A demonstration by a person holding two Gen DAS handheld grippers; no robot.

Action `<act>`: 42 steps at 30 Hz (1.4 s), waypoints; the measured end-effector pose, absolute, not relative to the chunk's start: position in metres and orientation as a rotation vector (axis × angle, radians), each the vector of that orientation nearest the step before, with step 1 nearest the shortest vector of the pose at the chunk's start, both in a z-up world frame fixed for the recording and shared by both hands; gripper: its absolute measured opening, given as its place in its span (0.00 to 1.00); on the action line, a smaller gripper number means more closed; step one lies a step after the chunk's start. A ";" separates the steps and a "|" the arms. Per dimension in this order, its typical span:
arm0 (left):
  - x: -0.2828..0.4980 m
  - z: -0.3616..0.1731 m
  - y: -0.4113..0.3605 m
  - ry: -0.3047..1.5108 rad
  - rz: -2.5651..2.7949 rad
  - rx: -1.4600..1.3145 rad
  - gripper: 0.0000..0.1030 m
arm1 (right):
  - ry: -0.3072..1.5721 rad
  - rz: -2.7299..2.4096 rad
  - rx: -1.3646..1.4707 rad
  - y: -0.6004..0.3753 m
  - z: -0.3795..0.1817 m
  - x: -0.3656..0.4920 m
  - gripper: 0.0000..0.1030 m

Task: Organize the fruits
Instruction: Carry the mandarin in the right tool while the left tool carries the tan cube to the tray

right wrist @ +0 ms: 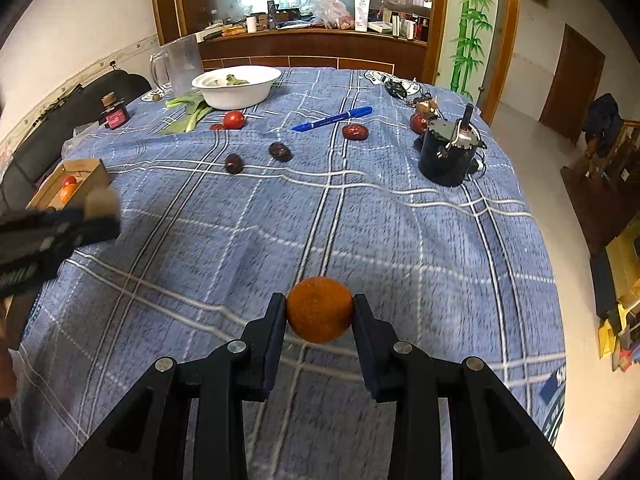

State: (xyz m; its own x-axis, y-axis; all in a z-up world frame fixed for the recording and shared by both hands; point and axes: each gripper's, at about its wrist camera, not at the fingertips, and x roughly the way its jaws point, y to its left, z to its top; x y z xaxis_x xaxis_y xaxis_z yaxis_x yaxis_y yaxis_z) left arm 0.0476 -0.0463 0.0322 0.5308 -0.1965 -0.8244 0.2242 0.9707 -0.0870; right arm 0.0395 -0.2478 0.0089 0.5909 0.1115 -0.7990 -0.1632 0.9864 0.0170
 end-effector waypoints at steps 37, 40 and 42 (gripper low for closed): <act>-0.055 0.064 0.122 0.902 -0.041 -0.202 0.34 | 0.919 0.402 -0.195 -0.073 0.023 0.036 0.35; -0.058 0.066 0.142 0.891 0.002 -0.217 0.34 | 0.908 0.439 -0.201 -0.054 0.029 0.042 0.35; -0.060 0.067 0.157 0.884 0.033 -0.227 0.34 | 0.903 0.461 -0.203 -0.041 0.032 0.046 0.35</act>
State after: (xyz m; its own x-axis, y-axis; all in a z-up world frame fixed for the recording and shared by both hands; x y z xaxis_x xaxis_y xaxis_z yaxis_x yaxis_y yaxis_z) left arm -0.0602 0.1566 0.0675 0.6350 -0.0654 -0.7697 -0.1219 0.9754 -0.1835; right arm 0.0456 -0.0415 0.0322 0.5303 0.2993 -0.7932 -0.4666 0.8842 0.0216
